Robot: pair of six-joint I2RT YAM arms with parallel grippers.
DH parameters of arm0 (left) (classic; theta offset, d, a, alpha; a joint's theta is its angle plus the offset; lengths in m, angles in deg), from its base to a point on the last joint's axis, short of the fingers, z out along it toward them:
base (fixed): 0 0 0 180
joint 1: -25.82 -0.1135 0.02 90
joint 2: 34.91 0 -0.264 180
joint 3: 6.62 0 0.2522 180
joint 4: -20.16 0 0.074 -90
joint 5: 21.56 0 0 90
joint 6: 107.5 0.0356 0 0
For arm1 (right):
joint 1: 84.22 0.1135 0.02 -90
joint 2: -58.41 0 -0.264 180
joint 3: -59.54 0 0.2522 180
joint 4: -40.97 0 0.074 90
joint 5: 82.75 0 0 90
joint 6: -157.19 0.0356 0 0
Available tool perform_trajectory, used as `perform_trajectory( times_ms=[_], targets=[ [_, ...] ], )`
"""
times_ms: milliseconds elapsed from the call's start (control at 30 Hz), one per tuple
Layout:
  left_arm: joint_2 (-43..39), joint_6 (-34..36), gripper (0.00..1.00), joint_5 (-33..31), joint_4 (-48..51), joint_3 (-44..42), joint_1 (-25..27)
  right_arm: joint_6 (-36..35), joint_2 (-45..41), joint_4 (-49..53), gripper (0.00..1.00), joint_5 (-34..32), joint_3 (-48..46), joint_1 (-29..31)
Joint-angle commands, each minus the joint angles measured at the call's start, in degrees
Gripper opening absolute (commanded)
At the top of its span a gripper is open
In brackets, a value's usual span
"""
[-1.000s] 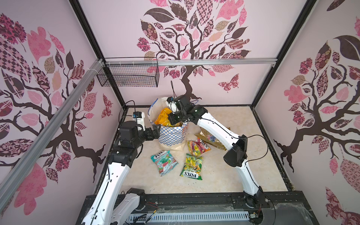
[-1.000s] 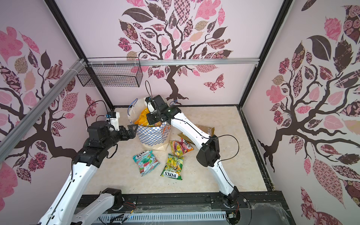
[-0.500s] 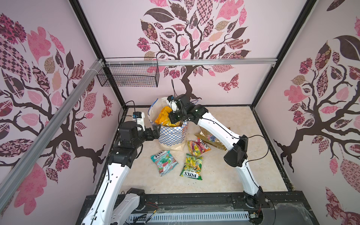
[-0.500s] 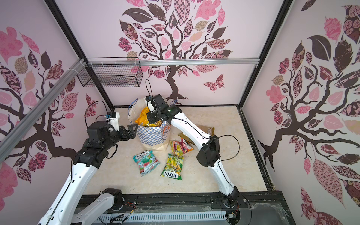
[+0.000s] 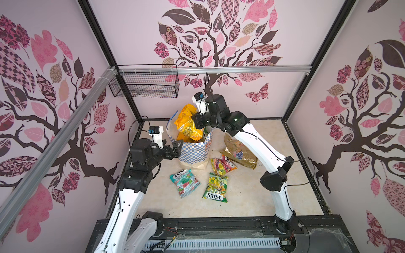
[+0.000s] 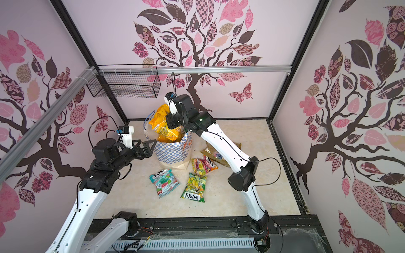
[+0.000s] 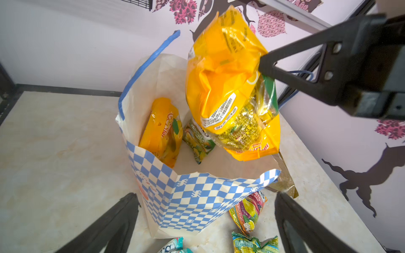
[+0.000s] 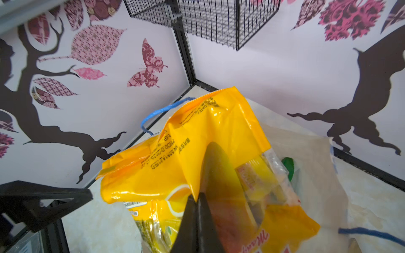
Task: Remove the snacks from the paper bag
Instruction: 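Lift the yellow packet up out of the bag with the right gripper, then swing the yellow packet over the table and release it beside the others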
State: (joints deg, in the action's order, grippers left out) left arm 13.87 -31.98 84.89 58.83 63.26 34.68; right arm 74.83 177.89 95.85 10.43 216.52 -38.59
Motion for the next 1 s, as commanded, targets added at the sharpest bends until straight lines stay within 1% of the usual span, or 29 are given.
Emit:
perform_trajectory(
  times_ms=[0, 67, 200, 267, 333, 433, 567, 733, 833, 967],
  targets=[
    [-0.69, 1.02, 0.98, 6.00, -3.13, -2.12, -0.30, -0.08, -6.81, -5.26, 0.00, -0.26, 3.30, 0.22],
    [-1.27, 0.95, 0.98, 9.62, -4.86, -2.48, -0.25, -0.32, -7.72, -5.01, 0.00, -0.73, 3.14, 0.25],
    [-2.71, 0.51, 0.99, 19.13, -10.32, -4.06, 0.18, -0.72, -10.43, -4.30, 0.00, -1.76, 2.34, 0.21],
    [-3.26, 0.61, 0.99, 21.60, -11.99, -4.64, 0.99, -0.83, -12.44, -4.45, 0.00, -1.85, 0.83, 0.18],
    [-3.96, 0.89, 0.99, 21.98, -12.83, -5.21, 2.22, -0.70, -15.05, -5.03, 0.00, -2.17, -2.14, 0.21],
    [-4.05, 1.37, 0.98, 21.78, -13.09, -5.67, 4.12, -0.31, -21.16, -8.40, 0.00, -2.88, -11.83, 0.19],
    [-3.41, 1.69, 0.99, 22.31, -13.04, -5.57, 6.16, 1.20, -31.40, -14.52, 0.00, -4.34, -27.33, 0.25],
    [-3.03, 2.08, 0.98, 21.70, -12.96, -5.79, 7.18, 2.85, -42.73, -17.50, 0.00, -7.57, -42.09, 0.20],
    [-2.52, 2.59, 0.98, 21.31, -12.16, -5.58, 7.35, 3.60, -49.23, -18.10, 0.00, -11.07, -50.98, 0.25],
    [-2.34, 4.89, 0.97, 19.16, -9.59, -4.73, 7.96, 4.34, -58.03, -21.25, 0.00, -17.48, -65.96, 0.25]
  ],
)
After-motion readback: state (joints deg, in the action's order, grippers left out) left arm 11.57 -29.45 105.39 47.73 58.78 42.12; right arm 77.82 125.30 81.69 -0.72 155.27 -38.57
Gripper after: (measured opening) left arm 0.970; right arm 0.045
